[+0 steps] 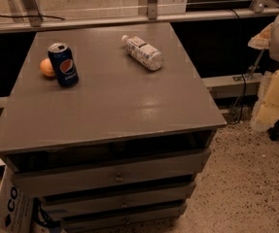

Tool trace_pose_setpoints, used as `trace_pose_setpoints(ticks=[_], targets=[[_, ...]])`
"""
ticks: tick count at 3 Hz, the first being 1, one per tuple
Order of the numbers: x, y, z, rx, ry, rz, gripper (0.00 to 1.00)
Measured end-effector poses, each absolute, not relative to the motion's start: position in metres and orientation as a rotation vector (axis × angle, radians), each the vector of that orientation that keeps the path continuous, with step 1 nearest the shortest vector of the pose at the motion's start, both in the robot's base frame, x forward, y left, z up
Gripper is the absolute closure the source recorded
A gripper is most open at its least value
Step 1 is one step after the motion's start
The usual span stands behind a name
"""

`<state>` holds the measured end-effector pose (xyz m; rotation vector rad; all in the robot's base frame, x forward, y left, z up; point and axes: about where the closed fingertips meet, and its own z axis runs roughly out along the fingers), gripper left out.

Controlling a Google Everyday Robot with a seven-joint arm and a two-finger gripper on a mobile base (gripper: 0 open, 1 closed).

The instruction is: Pick pepsi can

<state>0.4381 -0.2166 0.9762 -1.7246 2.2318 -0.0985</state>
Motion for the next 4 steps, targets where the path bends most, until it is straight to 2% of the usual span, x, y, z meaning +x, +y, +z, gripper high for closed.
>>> trace_pose_setpoints(ticks=[2,4], targets=[[0.447,-0.212,0.968,-1.706,2.189,-0.067,0.0],[0.489,-0.171,0.937,-1.659,2.022,0.102,0.0]])
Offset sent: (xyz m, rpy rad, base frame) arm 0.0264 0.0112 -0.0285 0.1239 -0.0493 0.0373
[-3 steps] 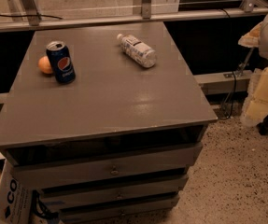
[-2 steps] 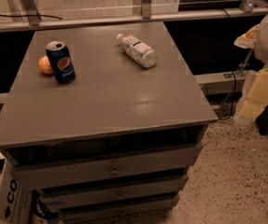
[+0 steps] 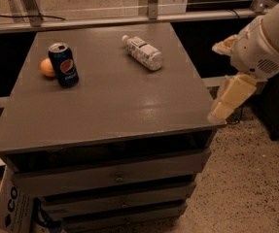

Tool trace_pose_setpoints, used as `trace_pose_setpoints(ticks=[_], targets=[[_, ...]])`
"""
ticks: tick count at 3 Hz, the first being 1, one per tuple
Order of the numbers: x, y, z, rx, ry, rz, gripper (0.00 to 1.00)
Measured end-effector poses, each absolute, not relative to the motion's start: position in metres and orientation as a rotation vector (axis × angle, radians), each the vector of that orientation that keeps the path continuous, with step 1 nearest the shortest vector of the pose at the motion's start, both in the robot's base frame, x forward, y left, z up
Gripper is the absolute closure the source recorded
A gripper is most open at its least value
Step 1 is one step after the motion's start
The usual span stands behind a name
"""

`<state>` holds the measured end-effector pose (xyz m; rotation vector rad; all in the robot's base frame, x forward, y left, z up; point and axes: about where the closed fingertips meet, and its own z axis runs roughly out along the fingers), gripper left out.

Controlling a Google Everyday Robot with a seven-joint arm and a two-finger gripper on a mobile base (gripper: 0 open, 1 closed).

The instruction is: Pick pepsi can

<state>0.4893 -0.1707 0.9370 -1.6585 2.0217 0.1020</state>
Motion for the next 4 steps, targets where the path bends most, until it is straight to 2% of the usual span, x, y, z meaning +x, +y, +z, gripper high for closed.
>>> trace_pose_setpoints(ticks=[2,4], targets=[[0.529,-0.134,0.923,-1.622,1.879,0.223,0.0],[0.541,-0.123,0.919,-1.609,1.834,0.259,0.0]])
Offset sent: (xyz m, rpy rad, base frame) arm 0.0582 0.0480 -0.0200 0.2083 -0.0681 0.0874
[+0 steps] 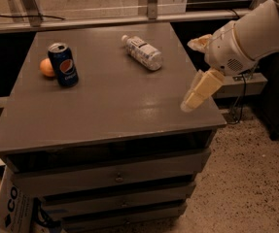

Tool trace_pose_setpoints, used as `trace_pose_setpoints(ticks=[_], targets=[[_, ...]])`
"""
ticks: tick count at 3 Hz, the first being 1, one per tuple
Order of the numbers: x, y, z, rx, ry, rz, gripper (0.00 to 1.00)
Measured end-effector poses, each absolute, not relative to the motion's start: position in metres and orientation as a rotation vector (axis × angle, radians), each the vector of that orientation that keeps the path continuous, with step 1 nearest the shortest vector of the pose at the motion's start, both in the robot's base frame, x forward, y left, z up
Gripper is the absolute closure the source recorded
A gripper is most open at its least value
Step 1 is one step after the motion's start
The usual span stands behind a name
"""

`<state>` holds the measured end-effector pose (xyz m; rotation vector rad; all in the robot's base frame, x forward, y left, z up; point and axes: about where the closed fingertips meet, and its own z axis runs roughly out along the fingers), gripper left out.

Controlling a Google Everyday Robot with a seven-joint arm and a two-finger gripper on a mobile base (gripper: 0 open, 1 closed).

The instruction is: Pick pepsi can

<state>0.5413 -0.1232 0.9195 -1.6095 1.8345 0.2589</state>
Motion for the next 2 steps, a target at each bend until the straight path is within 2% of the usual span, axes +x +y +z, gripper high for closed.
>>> trace_pose_setpoints(ticks=[2], targets=[[0.573,-0.101,0.908,-1.556,1.718,0.349,0.0]])
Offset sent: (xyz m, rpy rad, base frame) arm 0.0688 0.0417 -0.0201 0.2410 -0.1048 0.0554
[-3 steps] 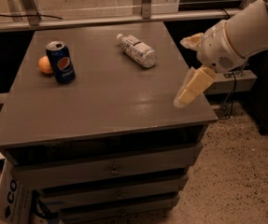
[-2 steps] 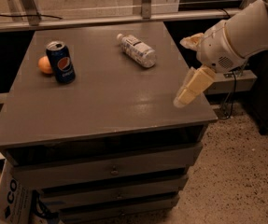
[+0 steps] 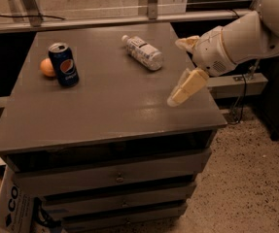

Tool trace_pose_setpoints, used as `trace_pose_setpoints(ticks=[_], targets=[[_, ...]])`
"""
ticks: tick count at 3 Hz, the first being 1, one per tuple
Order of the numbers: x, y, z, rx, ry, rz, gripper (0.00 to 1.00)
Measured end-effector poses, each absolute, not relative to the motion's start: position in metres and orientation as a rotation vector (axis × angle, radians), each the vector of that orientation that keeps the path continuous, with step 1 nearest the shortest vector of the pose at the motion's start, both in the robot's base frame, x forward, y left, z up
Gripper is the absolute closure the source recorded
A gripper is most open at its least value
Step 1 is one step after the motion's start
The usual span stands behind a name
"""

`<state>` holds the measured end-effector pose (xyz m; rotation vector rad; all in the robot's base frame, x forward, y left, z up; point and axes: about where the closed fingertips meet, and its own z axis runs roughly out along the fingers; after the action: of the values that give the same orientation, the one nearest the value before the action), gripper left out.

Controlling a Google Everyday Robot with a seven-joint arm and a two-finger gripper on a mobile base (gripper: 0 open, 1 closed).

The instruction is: Pick pepsi can

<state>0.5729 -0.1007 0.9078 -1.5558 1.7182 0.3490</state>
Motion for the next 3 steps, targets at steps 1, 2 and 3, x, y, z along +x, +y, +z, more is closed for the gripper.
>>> trace_pose_setpoints(ticks=[1,2,3], targets=[[0.6,-0.074,0.902,-1.505,1.637,0.397,0.0],[0.62,-0.041,0.894,-1.459,1.58,0.469,0.0],[0.63,-0.024,0.891,-1.434,1.549,0.506,0.0]])
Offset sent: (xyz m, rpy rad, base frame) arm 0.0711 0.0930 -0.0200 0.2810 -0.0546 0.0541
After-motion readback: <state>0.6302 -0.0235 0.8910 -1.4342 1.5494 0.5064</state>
